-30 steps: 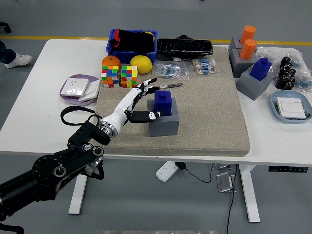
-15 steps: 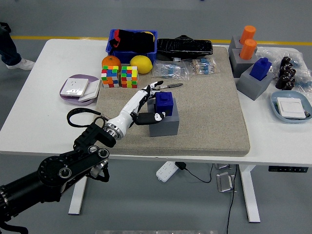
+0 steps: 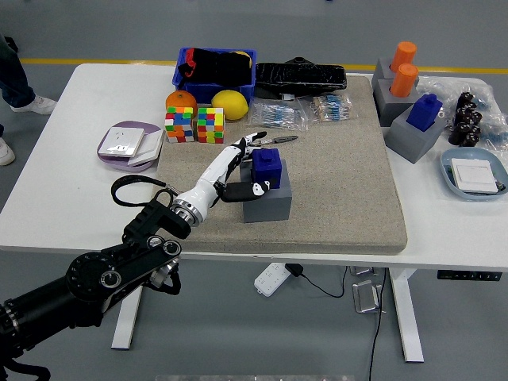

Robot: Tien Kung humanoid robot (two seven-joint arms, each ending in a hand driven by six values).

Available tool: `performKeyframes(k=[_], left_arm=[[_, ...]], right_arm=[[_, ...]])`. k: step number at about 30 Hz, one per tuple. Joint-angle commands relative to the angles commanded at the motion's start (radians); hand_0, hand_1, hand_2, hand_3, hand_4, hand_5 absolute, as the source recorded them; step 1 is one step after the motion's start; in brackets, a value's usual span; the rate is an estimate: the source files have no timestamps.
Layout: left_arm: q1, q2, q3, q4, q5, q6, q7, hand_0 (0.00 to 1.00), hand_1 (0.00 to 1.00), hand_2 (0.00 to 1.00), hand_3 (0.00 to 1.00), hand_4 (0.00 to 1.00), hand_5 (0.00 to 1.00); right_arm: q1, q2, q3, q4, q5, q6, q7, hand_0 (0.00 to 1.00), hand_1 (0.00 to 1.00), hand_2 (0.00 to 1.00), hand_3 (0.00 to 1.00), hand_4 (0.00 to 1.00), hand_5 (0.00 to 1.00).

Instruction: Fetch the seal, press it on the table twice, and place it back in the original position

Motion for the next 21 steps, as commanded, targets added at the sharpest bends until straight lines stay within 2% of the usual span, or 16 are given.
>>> performKeyframes(k=[10, 11, 17, 18, 21], left_arm=[[0.0, 0.0, 0.005, 0.011, -0.018, -0.002, -0.003, 0.896, 0.785, 0.721, 0.929, 0.59, 0.002], [-0.001, -0.001, 0.004, 0.012, -0.017, -0.001, -0.004, 0.87, 0.648, 0.647, 0.916, 0.519, 0.002], [-0.006, -0.005, 0.01, 0.024, -0.024, 0.01, -0.014, 0.87, 0.648, 0.647, 0.916, 0.519, 0.002], [-0.007, -0.006, 0.012, 0.026, -0.026, 0.012, -0.017, 0.843, 0.511, 0.51, 0.906, 0.435, 0.002], [-0.007, -0.007, 0.015, 0.028, -0.033, 0.017, -0.024, 0.843, 0.511, 0.51, 0.906, 0.435, 0.002]], right_arm=[[0.0, -0.002, 0.0, 0.0, 0.0, 0.001, 0.001, 0.793, 0.705, 0.688, 0.645, 0.768, 0.547], [0.0, -0.002, 0.0, 0.0, 0.0, 0.001, 0.001, 0.793, 0.706, 0.688, 0.645, 0.768, 0.547], [0.003, 0.0, -0.003, 0.001, 0.002, 0.002, 0.001, 0.793, 0.706, 0.688, 0.645, 0.768, 0.547], [0.003, 0.0, -0.003, 0.001, 0.002, 0.002, 0.001, 0.793, 0.705, 0.687, 0.646, 0.769, 0.546], [0.002, -0.001, 0.0, 0.001, 0.0, 0.001, 0.002, 0.793, 0.705, 0.687, 0.646, 0.769, 0.546]])
